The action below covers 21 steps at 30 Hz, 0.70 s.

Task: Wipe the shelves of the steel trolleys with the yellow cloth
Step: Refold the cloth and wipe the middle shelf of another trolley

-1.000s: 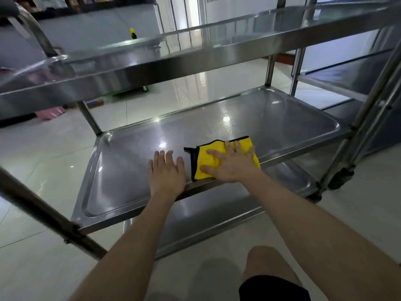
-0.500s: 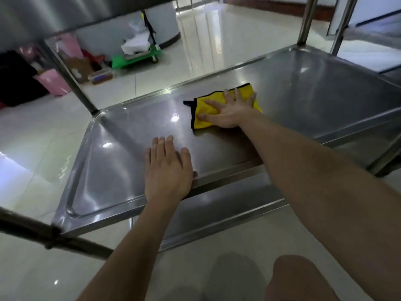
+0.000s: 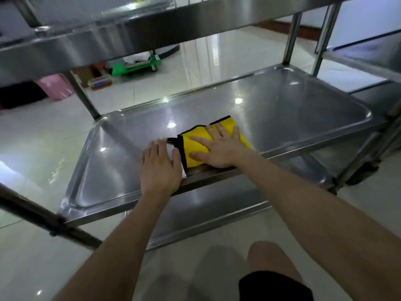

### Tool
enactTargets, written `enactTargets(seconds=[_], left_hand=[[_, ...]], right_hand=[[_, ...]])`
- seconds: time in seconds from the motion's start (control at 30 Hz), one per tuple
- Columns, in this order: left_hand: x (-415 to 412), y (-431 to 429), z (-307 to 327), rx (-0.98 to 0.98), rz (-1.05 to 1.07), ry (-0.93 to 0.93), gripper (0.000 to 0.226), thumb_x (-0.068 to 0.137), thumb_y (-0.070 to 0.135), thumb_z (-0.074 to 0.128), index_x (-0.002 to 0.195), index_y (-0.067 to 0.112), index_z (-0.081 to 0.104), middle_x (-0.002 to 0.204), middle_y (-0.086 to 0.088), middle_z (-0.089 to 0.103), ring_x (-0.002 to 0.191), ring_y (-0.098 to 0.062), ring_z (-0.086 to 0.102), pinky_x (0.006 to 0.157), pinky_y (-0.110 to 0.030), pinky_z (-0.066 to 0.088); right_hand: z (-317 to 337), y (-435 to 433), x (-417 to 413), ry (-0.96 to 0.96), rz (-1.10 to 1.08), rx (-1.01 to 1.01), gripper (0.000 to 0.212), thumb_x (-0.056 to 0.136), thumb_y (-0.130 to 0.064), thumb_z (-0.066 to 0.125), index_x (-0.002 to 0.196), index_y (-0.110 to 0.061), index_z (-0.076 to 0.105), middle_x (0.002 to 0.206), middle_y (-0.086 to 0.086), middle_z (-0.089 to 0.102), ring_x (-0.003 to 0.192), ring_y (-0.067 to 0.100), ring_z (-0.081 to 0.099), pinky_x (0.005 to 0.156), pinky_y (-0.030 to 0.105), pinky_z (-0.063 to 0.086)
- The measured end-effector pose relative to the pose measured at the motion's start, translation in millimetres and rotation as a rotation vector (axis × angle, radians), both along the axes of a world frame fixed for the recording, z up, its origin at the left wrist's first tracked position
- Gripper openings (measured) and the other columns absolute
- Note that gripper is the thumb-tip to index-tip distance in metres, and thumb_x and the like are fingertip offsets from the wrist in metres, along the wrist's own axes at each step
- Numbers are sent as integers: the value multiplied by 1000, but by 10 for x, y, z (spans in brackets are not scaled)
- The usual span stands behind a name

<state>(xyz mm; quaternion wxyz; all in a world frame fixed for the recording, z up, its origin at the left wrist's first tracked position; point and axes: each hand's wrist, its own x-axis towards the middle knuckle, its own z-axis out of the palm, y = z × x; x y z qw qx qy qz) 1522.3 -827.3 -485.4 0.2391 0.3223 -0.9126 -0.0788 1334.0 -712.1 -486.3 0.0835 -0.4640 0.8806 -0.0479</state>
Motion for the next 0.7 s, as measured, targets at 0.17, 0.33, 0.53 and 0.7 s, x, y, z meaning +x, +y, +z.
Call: enactTargets(seconds=[0.17, 0.33, 0.53, 0.7], left_hand=[[24, -24, 18, 36, 14, -55, 64, 111, 56, 24, 154, 14, 44, 162, -13, 48, 156, -31, 37, 132, -53, 26], [-13, 37, 91, -88, -3, -90, 58, 112, 46, 32, 148, 6, 53, 153, -19, 56, 149, -38, 44, 127, -55, 31], [-228, 323, 237, -172, -103, -112, 62, 109, 49, 31, 145, 7, 59, 147, -18, 62, 143, -37, 52, 126, -52, 33], [-937, 821, 198, -30, -163, -36, 54, 114, 46, 35, 149, 11, 57, 153, -14, 58, 147, -31, 48, 128, -48, 30]], right_hand=[[72, 666, -315, -67, -72, -8, 71, 98, -83, 28, 163, -62, 8, 179, -12, -9, 165, 21, -13, 126, 69, -10], [149, 1511, -951, -57, -330, 25, 76, 97, -87, 25, 165, -59, 6, 179, -10, -10, 165, 23, -12, 127, 69, -6], [92, 1505, -944, -32, -315, 19, 80, 91, -94, 17, 163, -62, 2, 179, -7, -11, 165, 26, -13, 125, 72, -8], [60, 1525, -940, -7, -329, 5, 77, 93, -91, 18, 163, -62, 3, 180, -6, -9, 165, 25, -13, 125, 73, -8]])
